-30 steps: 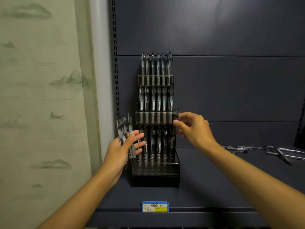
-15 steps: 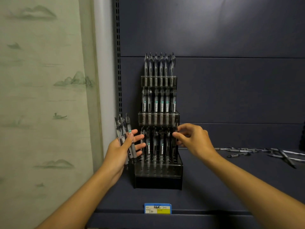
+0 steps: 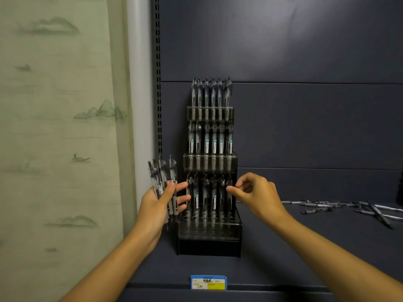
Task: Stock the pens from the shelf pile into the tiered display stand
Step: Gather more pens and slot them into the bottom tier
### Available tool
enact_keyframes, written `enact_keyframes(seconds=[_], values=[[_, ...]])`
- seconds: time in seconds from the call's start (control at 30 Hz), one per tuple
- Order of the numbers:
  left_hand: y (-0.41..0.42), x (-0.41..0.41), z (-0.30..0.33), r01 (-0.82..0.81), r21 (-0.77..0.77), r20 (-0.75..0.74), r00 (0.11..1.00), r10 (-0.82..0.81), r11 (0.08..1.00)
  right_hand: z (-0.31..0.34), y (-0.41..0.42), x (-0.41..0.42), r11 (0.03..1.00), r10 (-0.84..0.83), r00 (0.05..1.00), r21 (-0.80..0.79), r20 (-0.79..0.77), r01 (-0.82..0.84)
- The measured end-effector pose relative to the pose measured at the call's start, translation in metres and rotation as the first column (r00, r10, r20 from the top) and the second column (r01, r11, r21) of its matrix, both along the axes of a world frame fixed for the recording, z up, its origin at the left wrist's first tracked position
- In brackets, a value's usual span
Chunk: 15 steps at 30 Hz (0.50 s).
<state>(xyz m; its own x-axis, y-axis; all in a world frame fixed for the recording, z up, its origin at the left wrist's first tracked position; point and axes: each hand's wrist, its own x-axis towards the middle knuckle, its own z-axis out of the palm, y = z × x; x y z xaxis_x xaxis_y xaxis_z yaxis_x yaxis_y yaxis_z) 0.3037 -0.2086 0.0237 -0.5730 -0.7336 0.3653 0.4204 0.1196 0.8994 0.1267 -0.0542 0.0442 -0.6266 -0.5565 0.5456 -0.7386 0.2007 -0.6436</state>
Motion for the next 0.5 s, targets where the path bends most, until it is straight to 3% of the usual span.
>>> enact_keyframes(seconds=[0.17, 0.33, 0.5], values=[[0.005, -0.003, 0.002, 0.011, -0.037, 0.024, 1.000, -0.010, 0.999, 0.022, -0.009, 0.040, 0.964, 0.255, 0.967, -0.083, 0.003, -0.254], [0.016, -0.004, 0.005, 0.073, -0.157, 0.057, 0.996, -0.064, 0.985, 0.036, -0.024, 0.059, 0.946, 0.307, 0.952, -0.106, -0.010, -0.306], [0.016, -0.001, 0.005, 0.090, -0.170, 0.068, 0.995, -0.079, 0.981, 0.035, -0.031, 0.063, 0.948, 0.300, 0.954, -0.121, 0.013, -0.296]])
